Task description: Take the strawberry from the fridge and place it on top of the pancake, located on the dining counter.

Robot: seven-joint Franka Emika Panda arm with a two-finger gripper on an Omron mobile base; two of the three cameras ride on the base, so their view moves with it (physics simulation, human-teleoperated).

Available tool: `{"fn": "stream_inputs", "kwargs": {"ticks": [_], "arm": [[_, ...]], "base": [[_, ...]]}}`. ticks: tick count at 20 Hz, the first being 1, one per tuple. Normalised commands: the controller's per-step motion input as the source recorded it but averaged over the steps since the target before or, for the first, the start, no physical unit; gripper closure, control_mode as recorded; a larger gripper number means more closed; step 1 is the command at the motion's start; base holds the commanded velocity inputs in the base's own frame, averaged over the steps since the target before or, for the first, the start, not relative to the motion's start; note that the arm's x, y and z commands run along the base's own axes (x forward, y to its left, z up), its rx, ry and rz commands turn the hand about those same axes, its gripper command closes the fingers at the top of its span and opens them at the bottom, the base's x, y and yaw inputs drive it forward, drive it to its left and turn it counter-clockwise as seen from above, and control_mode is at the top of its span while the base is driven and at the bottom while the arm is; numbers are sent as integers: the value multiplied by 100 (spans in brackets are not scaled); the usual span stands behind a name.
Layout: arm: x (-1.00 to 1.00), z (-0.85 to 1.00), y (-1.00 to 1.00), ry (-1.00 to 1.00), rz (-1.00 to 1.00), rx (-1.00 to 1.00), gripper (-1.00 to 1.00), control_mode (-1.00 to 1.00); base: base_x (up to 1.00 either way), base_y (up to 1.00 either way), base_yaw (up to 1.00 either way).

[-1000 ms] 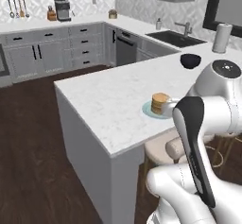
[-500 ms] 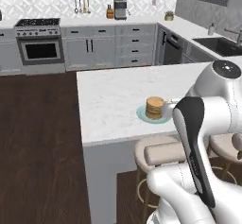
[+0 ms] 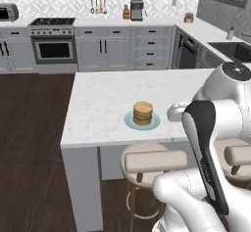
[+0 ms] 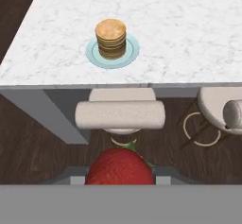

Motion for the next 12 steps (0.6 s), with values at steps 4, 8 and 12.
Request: {"fn": "stream_inputs", "kwargs": {"ticks": [4, 8, 12], "arm": [[0, 0, 0, 0, 0, 0, 100, 100], [0, 0, 0, 0, 0, 0, 100, 100], [0, 0, 0, 0, 0, 0, 100, 100]], "base": [[16, 5, -38], [21, 55, -16], [36, 52, -1]]}}
